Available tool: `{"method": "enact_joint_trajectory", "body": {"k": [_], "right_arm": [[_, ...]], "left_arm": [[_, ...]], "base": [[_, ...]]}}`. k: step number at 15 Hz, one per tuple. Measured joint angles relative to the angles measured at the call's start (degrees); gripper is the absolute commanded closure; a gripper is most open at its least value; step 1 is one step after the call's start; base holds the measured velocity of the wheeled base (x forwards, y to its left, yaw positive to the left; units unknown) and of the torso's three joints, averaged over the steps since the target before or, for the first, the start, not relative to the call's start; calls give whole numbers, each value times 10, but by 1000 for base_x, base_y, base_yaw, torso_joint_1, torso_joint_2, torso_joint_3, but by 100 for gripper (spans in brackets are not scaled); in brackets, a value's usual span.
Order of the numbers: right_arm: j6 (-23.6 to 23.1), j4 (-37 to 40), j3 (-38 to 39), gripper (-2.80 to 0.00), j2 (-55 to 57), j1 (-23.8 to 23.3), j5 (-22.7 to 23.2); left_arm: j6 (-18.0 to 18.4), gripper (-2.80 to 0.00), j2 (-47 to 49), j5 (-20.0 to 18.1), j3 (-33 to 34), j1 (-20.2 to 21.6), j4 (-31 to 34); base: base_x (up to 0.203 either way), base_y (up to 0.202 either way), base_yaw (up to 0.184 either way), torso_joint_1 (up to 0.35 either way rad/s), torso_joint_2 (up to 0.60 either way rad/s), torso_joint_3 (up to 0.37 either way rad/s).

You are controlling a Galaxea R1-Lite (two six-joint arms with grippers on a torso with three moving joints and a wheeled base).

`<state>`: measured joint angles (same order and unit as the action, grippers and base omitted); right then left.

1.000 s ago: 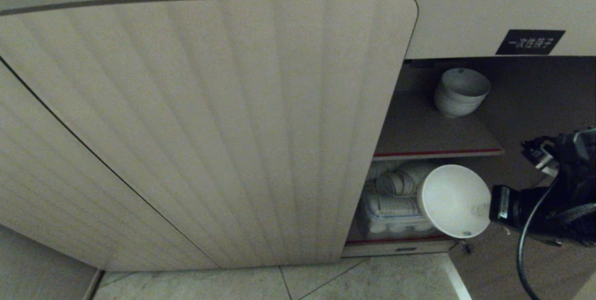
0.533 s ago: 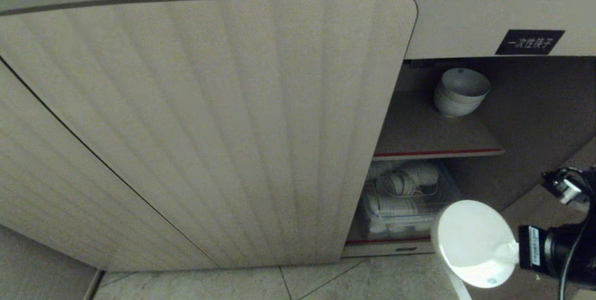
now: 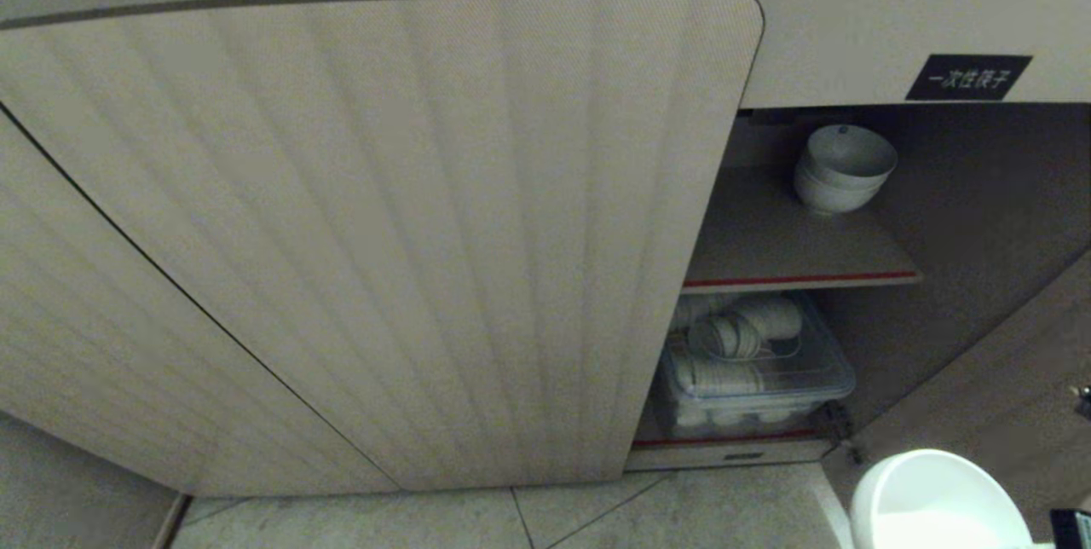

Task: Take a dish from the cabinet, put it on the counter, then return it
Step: Place it on the table

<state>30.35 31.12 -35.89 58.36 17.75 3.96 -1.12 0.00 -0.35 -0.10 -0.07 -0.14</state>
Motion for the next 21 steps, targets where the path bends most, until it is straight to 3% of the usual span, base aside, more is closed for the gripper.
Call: {"method": "enact_joint_trajectory", "body": {"k": [5,7,12,21], "right_arm": [[-2,95,-8,0,-54,17,8],[-22,108,-9,0,-60,28,8],[-67,110,-11,0,-51,34,8],[-82,111,-9,0,-30,36,21]], "left_arm": [[0,0,0,0,0,0,0],[0,0,0,0,0,0,0],[0,0,0,0,0,0,0],[0,0,0,0,0,0,0]], "base": [[0,0,0,0,0,0],[0,0,0,0,0,0],[0,0,0,0,0,0],[0,0,0,0,0,0]]}}
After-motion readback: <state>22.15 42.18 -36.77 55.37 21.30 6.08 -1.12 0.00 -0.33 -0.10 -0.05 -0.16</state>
